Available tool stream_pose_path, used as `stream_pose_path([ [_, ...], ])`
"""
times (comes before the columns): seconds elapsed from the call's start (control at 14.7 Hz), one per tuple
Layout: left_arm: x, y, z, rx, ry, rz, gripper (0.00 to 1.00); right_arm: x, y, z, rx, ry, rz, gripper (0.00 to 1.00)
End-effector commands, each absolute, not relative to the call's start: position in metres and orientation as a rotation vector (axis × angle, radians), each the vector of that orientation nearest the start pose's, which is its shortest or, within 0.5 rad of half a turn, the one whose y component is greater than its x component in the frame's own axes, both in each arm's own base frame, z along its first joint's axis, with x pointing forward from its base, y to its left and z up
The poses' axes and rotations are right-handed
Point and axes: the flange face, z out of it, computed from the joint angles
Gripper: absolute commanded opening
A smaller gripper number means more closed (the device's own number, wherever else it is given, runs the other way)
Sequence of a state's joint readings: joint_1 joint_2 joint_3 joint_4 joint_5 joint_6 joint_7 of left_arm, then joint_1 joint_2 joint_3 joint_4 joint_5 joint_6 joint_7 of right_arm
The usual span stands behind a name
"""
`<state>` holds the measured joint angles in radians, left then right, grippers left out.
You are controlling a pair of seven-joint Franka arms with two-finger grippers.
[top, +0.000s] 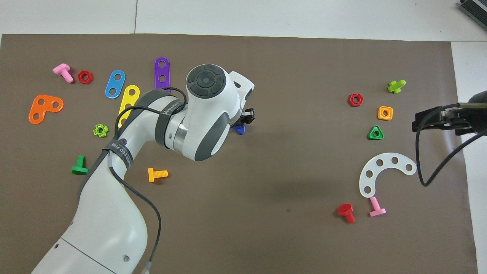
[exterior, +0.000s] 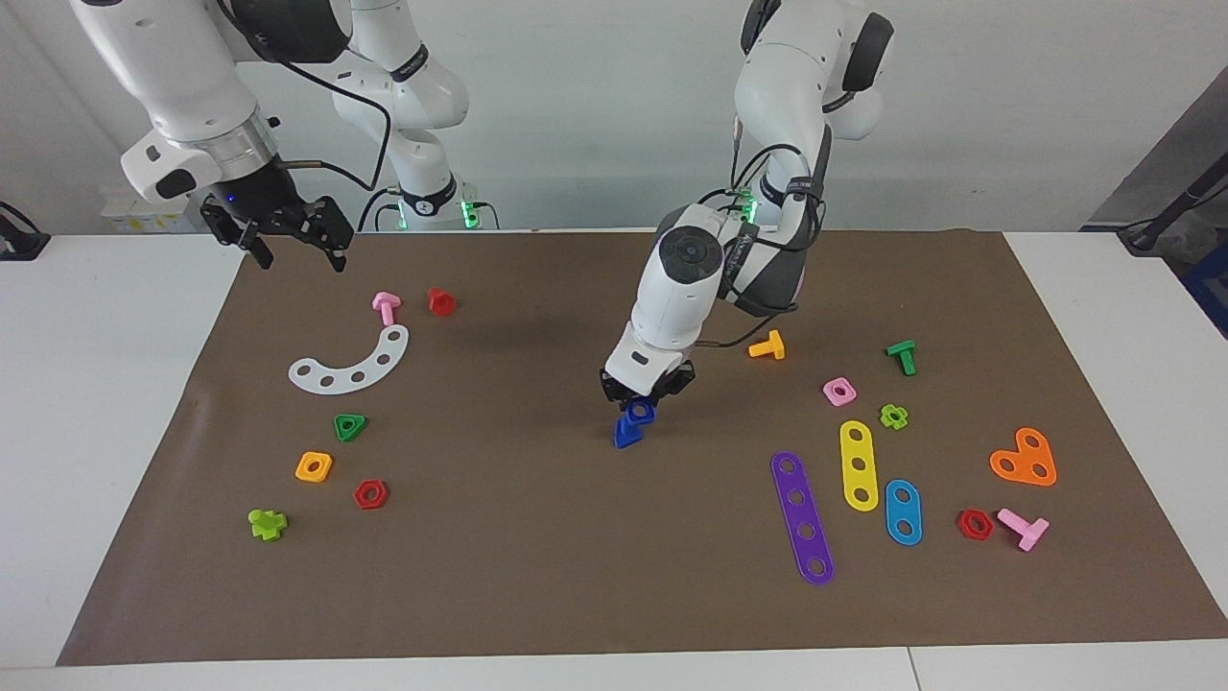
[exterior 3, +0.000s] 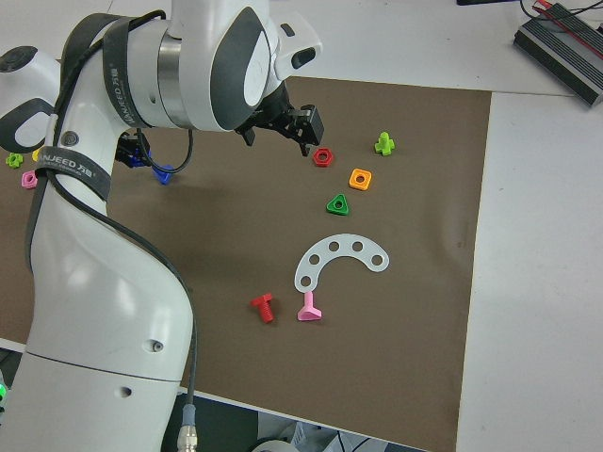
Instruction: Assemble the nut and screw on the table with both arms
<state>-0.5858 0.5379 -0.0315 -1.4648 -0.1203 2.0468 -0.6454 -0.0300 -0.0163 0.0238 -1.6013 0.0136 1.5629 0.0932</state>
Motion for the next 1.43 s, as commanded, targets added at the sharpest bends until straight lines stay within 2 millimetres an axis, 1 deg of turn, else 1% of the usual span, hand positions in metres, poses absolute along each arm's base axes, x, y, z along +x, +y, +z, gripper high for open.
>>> stream_pose_path([
  [0.0,0.582,-0.418,0.373,-3.264,-0.160,0.084,0.26,0.542,-0.004,0.618,-3.108,0.144,0.011,1.00],
  [0.07,0.584,-0.422,0.368,-3.259,-0.153,0.085,0.26,0.543,-0.006,0.618,-3.107,0.149,0.011,1.00],
  [0.14,0.587,-0.425,0.367,-3.260,-0.149,0.080,0.25,0.543,-0.007,0.618,-3.107,0.151,0.011,1.00],
  [0.27,0.589,-0.425,0.354,-3.242,-0.152,0.105,0.25,0.542,-0.007,0.619,-3.107,0.154,0.009,1.00],
  [0.41,0.589,-0.431,0.350,-3.233,-0.139,0.125,0.25,0.542,-0.007,0.619,-3.107,0.153,0.009,1.00],
  [0.54,0.590,-0.430,0.352,-3.228,-0.138,0.132,0.25,0.542,-0.008,0.618,-3.107,0.158,0.011,1.00],
  [0.89,0.587,-0.433,0.346,-3.216,-0.117,0.123,0.25,0.542,-0.007,0.617,-3.107,0.156,0.011,1.00],
  [1.02,0.587,-0.433,0.344,-3.208,-0.110,0.115,0.25,0.542,-0.004,0.617,-3.107,0.146,0.011,1.00],
  [1.09,0.586,-0.434,0.342,-3.208,-0.106,0.115,0.25,0.542,-0.009,0.618,-3.106,0.158,0.009,1.00],
  [1.16,0.586,-0.436,0.337,-3.209,-0.102,0.107,0.25,0.542,-0.009,0.618,-3.107,0.156,0.009,1.00],
  [1.36,0.585,-0.436,0.332,-3.209,-0.103,0.103,0.25,0.542,-0.012,0.617,-3.105,0.163,0.011,1.00],
])
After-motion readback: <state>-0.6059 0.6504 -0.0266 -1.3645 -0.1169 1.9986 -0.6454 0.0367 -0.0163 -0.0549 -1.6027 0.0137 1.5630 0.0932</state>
